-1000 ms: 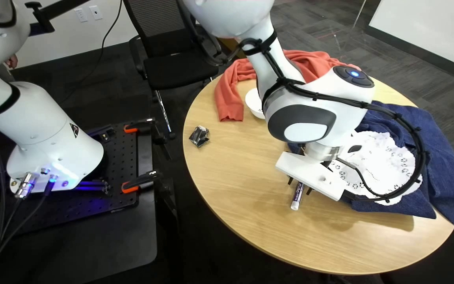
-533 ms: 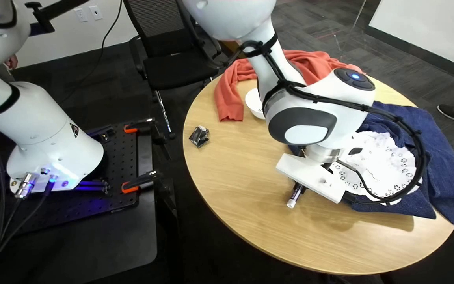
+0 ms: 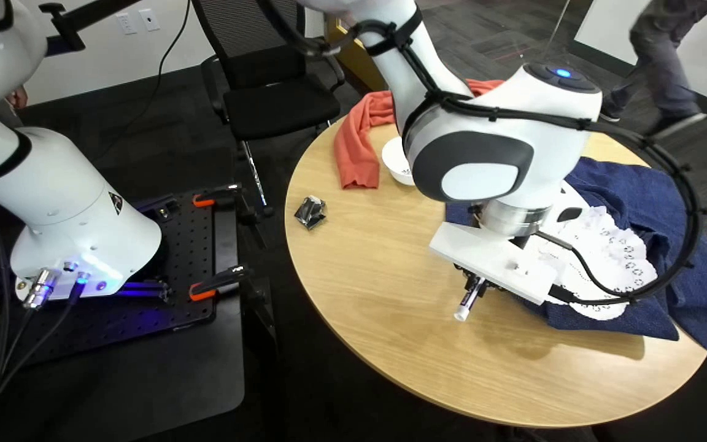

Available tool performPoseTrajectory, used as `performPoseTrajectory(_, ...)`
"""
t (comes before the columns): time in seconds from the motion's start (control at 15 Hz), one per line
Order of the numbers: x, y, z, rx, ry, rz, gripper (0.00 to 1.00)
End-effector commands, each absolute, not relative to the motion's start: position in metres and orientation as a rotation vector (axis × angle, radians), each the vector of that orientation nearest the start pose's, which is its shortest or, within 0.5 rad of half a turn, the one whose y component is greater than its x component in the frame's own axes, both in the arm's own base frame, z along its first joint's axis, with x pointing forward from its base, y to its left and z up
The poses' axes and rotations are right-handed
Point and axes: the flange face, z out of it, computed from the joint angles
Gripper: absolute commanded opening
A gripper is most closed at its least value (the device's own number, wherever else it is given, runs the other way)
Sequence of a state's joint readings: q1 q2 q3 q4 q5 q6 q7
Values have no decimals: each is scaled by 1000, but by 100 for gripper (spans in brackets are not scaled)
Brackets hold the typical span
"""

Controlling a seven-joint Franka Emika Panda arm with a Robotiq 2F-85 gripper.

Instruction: Put the marker into the bowl

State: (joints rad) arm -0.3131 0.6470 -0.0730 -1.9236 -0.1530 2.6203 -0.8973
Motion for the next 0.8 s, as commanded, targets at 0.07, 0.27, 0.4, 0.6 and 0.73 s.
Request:
performPoseTrajectory(0.07,558,-191,194,-3085,-1175,50,5)
performPoseTrajectory(0.27,552,-158,204,-3039,-1279,55,5)
performPoseTrajectory(0.4,550,-135,208,-3005,-1347,55,5)
performPoseTrajectory(0.6,549,-105,212,-2956,-1438,53,5)
performPoseTrajectory(0.73,549,-86,214,-2925,-1485,31,5)
